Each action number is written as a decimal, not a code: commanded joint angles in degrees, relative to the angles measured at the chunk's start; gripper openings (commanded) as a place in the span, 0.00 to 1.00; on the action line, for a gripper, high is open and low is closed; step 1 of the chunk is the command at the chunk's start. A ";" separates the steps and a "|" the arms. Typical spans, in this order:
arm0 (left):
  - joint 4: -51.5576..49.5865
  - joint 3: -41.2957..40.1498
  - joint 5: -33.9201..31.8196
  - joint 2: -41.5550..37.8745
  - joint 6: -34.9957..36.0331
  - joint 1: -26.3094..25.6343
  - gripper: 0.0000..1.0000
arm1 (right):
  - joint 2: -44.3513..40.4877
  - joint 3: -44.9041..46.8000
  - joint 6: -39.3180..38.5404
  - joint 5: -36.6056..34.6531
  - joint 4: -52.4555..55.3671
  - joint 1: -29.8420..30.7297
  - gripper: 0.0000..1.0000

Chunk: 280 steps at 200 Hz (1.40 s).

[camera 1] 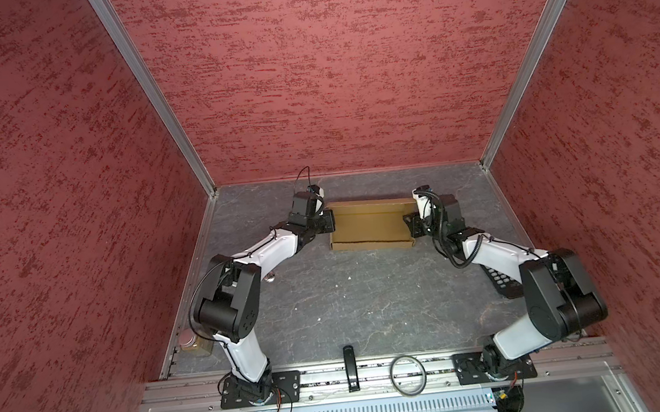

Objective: Assemble paper box
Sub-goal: Fold the lid at the center of the table, then close the paper box at the top-center of the table.

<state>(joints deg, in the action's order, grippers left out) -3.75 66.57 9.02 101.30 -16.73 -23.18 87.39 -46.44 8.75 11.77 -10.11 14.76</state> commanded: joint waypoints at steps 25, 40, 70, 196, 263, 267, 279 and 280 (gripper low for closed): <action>1.63 -1.49 -2.17 -1.80 -0.58 -0.31 0.10 | -3.81 1.34 0.99 -0.21 -1.43 0.61 0.31; 1.90 -1.79 -2.80 -1.80 -0.76 -0.46 0.10 | -5.26 1.78 1.00 -0.08 -0.98 0.62 0.34; 2.24 -2.56 -3.83 -1.80 -0.76 -0.43 0.10 | -7.37 2.88 1.65 0.52 0.04 0.59 0.37; 2.53 -2.48 -4.89 -0.82 -1.99 -0.75 0.10 | -28.36 10.51 8.82 7.13 5.36 0.62 0.41; 2.98 -5.11 -5.32 -3.49 -2.41 -1.60 0.10 | -20.34 -7.63 7.41 5.72 14.10 0.62 0.36; 3.11 -5.43 -5.34 -3.75 -2.43 -1.64 0.10 | -19.18 -9.40 7.29 5.66 15.04 0.62 0.36; 3.55 -6.08 -5.53 -4.38 -2.60 -1.93 0.11 | -15.88 -13.73 6.94 6.19 17.02 0.62 0.35; 3.60 -6.13 -5.56 -4.41 -2.60 -1.95 0.11 | -15.56 -14.10 6.91 6.22 17.12 0.66 0.35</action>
<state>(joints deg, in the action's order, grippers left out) -1.78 61.67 3.99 99.61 -18.70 -24.40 67.42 -52.93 16.29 17.91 1.87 14.98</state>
